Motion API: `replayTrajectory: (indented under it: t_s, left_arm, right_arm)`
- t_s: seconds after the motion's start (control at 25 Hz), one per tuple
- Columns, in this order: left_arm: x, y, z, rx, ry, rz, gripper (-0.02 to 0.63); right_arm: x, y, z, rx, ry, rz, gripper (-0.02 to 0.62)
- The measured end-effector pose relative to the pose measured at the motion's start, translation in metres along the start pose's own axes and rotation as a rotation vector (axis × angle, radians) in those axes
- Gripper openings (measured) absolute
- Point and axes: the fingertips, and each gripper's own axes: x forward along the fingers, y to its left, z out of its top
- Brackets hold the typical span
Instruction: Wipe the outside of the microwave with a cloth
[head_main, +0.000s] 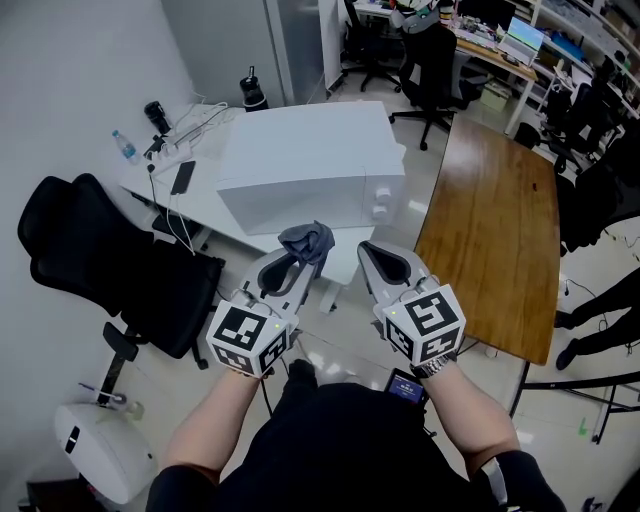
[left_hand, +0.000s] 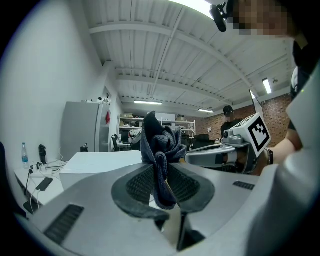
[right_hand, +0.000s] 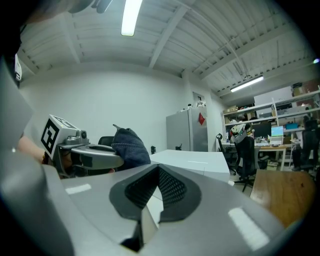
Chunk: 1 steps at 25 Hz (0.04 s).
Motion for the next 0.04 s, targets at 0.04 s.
replayTrajectory:
  t_s: [0.04]
  left_arm:
    - [0.0001, 0.0007, 0.0012, 0.002, -0.002, 0.0, 0.078]
  right_arm:
    - [0.0004, 0.0003, 0.001, -0.001, 0.0, -0.001, 0.0]
